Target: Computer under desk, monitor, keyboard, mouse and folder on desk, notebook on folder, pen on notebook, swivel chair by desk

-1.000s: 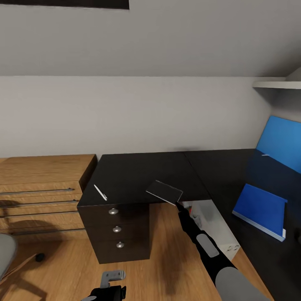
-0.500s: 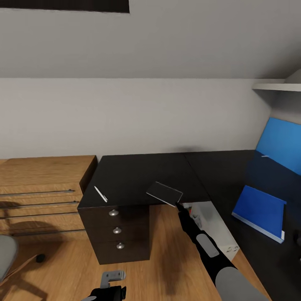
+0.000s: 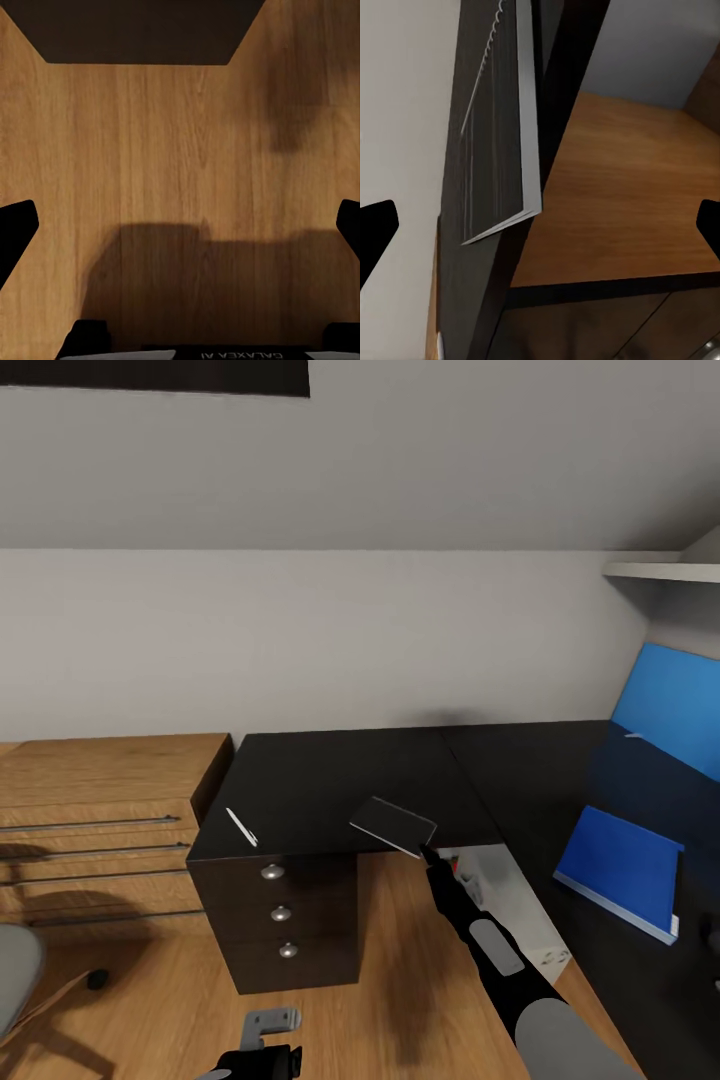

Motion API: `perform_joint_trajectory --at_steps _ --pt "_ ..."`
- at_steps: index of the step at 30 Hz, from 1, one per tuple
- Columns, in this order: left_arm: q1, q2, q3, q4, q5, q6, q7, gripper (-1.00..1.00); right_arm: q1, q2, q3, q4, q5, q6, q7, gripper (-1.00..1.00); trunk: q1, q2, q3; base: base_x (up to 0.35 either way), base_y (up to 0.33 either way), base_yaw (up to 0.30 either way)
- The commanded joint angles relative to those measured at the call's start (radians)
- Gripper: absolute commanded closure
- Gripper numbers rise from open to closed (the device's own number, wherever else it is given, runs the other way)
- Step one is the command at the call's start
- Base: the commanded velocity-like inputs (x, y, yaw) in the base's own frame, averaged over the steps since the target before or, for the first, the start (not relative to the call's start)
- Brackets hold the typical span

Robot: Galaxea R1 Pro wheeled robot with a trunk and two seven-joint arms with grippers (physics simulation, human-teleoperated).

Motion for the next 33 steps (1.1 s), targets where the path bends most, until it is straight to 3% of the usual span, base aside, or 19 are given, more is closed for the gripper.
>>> perform_joint_trajectory --at_steps 1,33 --pt "-0.001 0.000 -0.002 -0.001 0.011 0.002 0.010 -1.00 -0.001 0.001 -0.006 0.000 -0.009 0.009 0.004 -1.00 0.000 -0.001 -0.001 0.006 0.034 0.000" --pt "-0.001 0.000 -0.003 0.016 0.009 0.001 0.010 -1.00 -0.001 0.001 -0.006 -0.001 -0.009 0.008 0.004 -1.00 0.000 -0.001 -0.001 0.056 0.026 0.000"
